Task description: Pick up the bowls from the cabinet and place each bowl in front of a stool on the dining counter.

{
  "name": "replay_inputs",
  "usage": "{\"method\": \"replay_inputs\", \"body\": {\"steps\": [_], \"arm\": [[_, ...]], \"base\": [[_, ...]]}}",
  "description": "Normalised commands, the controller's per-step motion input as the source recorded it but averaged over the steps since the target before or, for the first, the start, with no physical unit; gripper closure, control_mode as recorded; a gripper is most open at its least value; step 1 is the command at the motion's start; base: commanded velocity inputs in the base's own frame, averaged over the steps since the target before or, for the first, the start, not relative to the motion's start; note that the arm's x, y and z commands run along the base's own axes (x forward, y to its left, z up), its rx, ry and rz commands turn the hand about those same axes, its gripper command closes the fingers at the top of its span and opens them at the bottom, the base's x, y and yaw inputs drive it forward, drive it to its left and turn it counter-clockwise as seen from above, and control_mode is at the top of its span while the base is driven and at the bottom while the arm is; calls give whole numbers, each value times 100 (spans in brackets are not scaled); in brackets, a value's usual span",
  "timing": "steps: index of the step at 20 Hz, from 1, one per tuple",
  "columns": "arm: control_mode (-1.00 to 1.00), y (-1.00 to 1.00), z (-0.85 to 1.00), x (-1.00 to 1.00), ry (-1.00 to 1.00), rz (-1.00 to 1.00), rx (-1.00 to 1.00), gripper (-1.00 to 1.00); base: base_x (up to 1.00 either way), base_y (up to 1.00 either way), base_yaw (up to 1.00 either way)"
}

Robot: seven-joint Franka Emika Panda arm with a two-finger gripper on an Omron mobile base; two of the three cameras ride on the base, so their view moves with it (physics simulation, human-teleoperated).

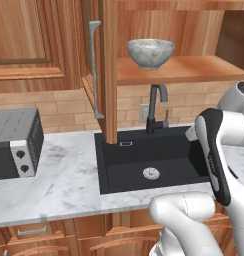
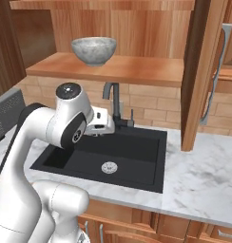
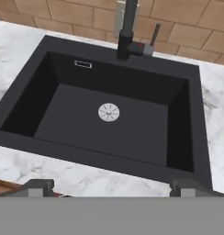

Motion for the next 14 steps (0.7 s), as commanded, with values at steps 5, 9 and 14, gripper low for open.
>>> {"method": "replay_inputs", "body": {"steps": [5,9,14], "arm": [[-100,10,27,0,-12,-1,-1,-100],[-100,13,35,0,-6,-4,-2,-100],[-100,0,55,0,-3,0,28,-100]], "base": [[0,0,0],[0,0,0],[0,0,0]]}}
